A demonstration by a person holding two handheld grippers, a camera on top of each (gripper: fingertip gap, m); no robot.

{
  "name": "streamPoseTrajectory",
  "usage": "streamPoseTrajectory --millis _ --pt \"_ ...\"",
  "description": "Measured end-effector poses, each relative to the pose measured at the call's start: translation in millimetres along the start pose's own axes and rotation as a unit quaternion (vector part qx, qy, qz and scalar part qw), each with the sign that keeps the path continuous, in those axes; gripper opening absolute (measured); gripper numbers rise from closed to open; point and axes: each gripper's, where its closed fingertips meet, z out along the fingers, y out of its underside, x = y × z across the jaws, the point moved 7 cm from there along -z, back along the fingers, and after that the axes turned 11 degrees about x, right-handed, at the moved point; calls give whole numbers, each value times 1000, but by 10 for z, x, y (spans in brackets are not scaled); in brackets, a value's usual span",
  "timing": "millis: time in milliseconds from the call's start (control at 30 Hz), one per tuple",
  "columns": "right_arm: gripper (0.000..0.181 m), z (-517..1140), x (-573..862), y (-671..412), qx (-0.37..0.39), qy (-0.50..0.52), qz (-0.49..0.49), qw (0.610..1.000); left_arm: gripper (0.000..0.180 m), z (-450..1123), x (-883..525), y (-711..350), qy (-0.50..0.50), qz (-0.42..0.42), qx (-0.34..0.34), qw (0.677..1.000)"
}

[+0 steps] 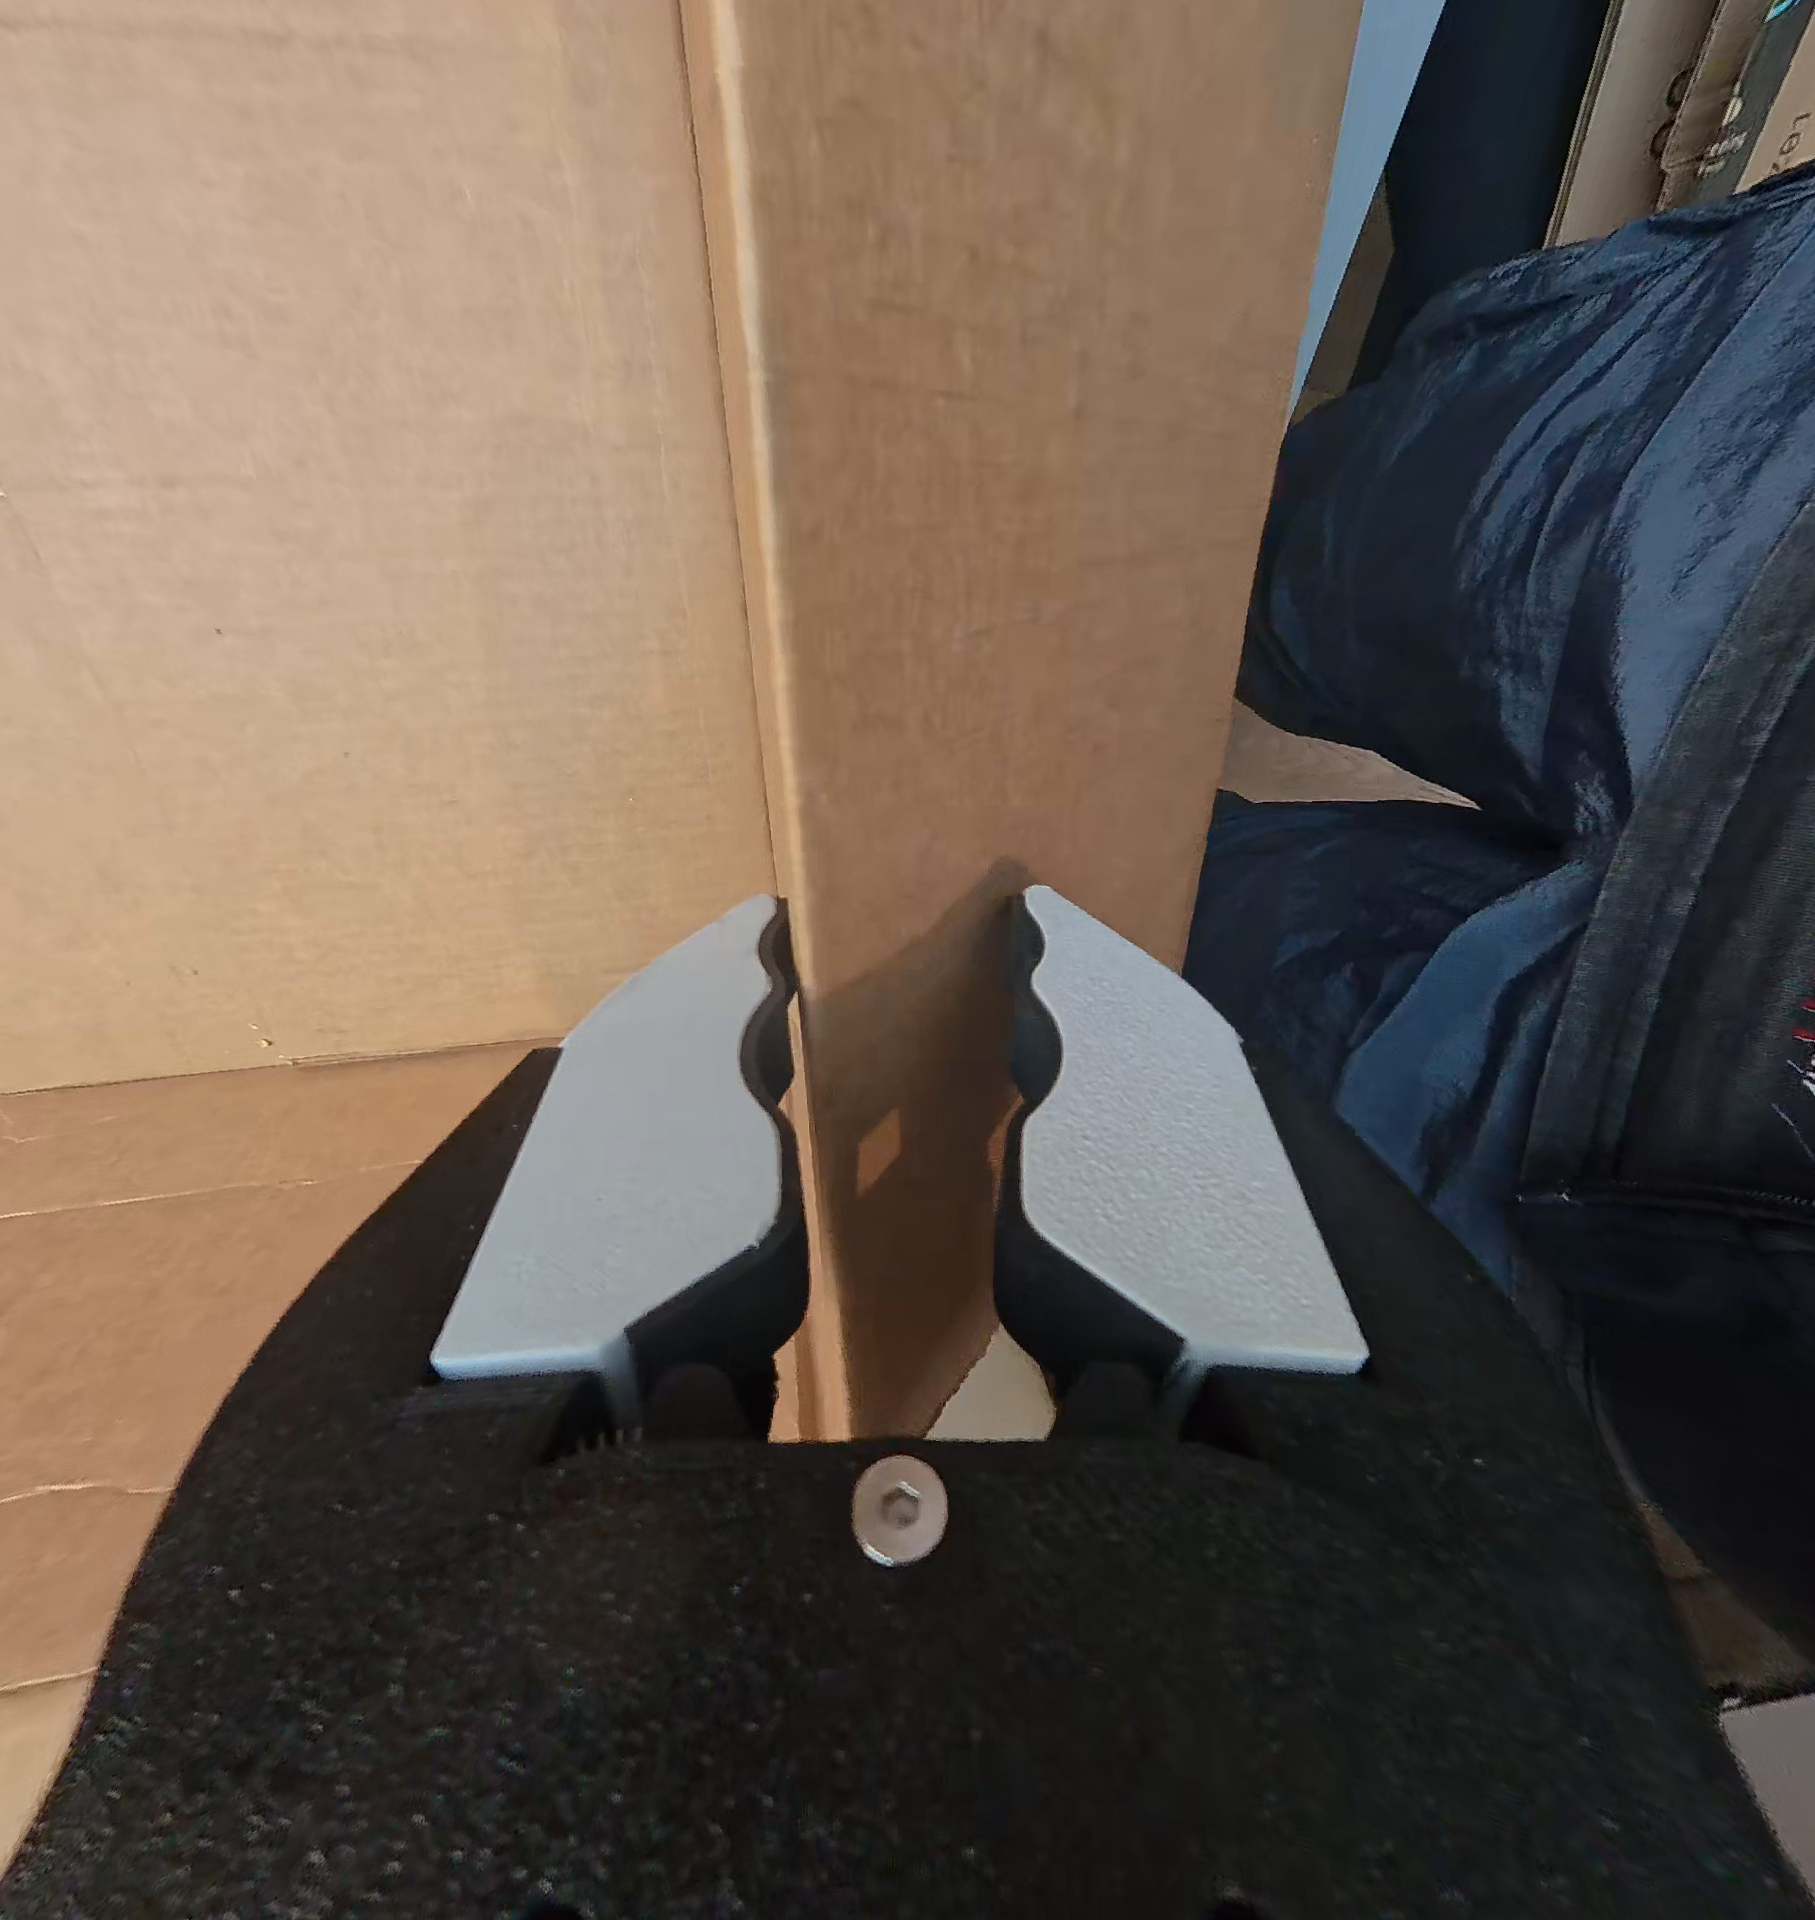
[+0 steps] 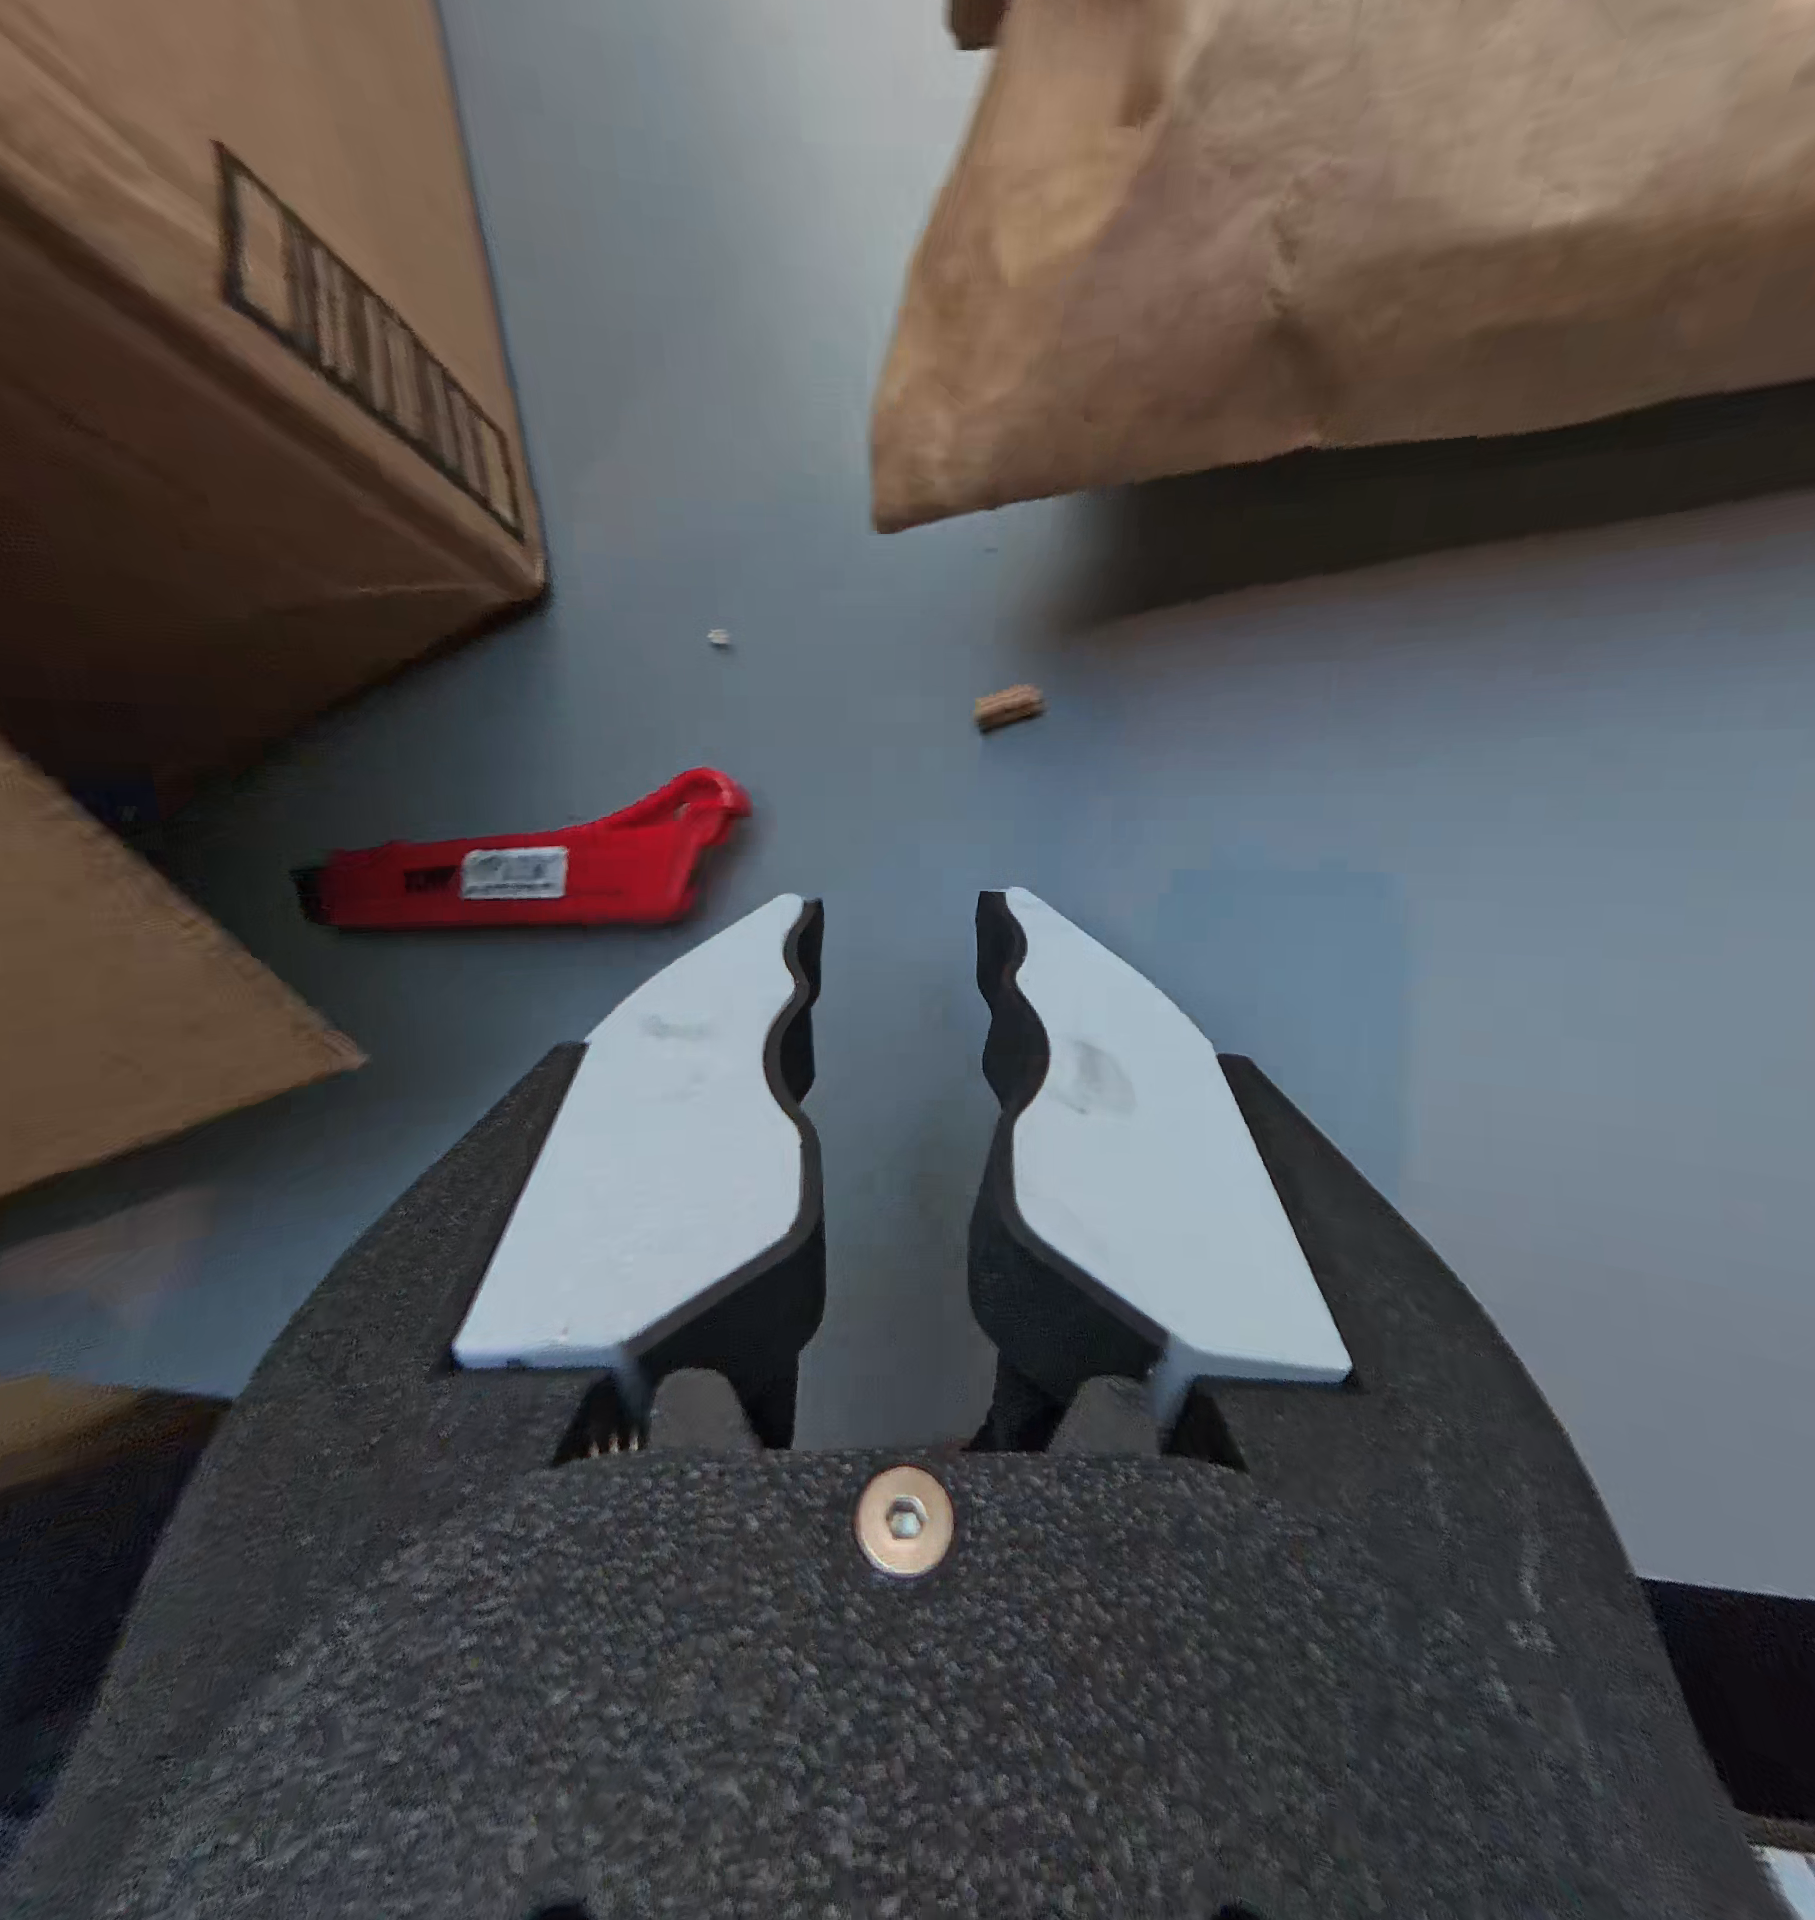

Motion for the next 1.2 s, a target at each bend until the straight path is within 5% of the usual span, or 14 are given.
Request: streamPoseTrajectory --millis 200,367,600,867,1067,1200 --pt "33 -185 -537 -72 24 -124 42 991 40 120 -14 -14 3 17 -38 999" --pt "37 -299 -841 -247 40 -173 58 982 15 101 -101 15 -18 -8 -46 999" --pt "37 -500 -1015 -210 18 -203 42 978 13 -585 -226 127 -16 -124 119 985" --pt "36 -454 -1489 -312 -2 -277 35 960 14 -1638 16 323 54 -165 248 953" --pt "35 -408 -2149 -493 3 -353 40 935 15 -2394 472 453 113 -167 420 885" --pt "36 -515 -2581 -664 22 -399 39 916 15 -2813 627 564 164 -184 606 756"
